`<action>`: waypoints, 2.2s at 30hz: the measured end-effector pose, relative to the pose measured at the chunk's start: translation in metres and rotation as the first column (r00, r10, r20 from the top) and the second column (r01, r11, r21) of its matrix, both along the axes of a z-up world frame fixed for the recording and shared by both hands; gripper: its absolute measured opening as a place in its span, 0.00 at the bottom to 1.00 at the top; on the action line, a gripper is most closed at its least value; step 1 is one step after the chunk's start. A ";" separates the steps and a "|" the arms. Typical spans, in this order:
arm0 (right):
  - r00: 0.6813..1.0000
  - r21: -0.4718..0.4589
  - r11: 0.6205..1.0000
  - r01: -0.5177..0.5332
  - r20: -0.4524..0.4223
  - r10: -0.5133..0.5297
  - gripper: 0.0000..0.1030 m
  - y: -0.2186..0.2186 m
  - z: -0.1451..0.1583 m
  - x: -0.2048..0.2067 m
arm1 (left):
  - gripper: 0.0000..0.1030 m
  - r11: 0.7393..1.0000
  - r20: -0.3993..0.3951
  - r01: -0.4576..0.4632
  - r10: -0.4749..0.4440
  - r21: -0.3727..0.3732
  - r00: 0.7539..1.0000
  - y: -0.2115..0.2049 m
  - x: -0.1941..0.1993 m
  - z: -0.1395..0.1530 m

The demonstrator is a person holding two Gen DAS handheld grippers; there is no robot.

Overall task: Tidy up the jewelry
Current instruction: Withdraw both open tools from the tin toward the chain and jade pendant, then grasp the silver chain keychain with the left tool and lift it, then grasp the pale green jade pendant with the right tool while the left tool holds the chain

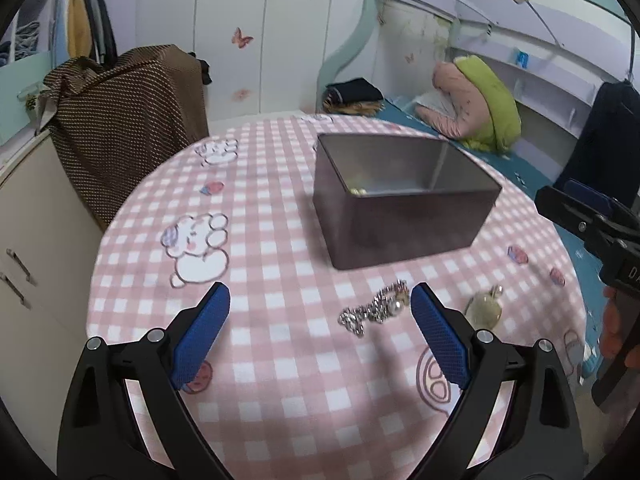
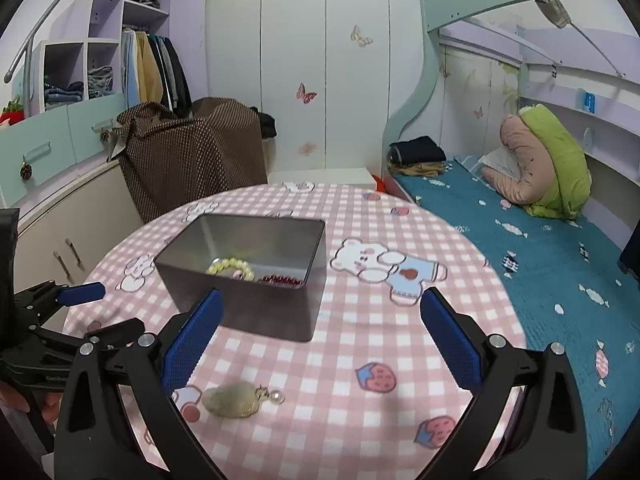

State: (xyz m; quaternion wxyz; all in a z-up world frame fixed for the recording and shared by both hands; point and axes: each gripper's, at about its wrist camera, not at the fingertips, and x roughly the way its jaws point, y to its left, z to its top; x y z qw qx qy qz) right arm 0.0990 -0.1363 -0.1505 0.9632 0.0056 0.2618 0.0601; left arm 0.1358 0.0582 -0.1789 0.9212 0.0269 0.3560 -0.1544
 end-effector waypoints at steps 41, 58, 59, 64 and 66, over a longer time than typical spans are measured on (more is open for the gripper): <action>0.992 0.006 0.995 -0.102 -0.074 0.102 0.92 0.028 -0.017 -0.013 | 0.02 0.999 -0.044 0.049 -0.048 0.022 0.998 -0.023 0.006 -0.024; 0.967 0.007 0.978 -0.211 -0.142 0.210 0.70 0.051 -0.025 -0.016 | 0.02 0.993 0.094 -0.053 0.063 -0.106 0.994 0.010 -0.009 0.014; 0.965 0.008 0.976 -0.219 -0.144 0.218 0.67 0.053 -0.026 -0.017 | 0.02 0.992 0.098 -0.052 0.063 -0.113 0.993 0.011 -0.010 0.016; 0.953 0.031 0.972 -0.232 -0.191 0.233 0.63 0.059 -0.033 -0.013 | 0.02 0.986 0.113 -0.098 0.114 -0.137 0.987 0.020 -0.013 0.023; 0.948 0.039 0.970 -0.241 -0.206 0.244 0.59 0.061 -0.036 -0.011 | 0.02 0.978 0.105 -0.120 0.139 -0.170 0.985 0.026 -0.013 0.024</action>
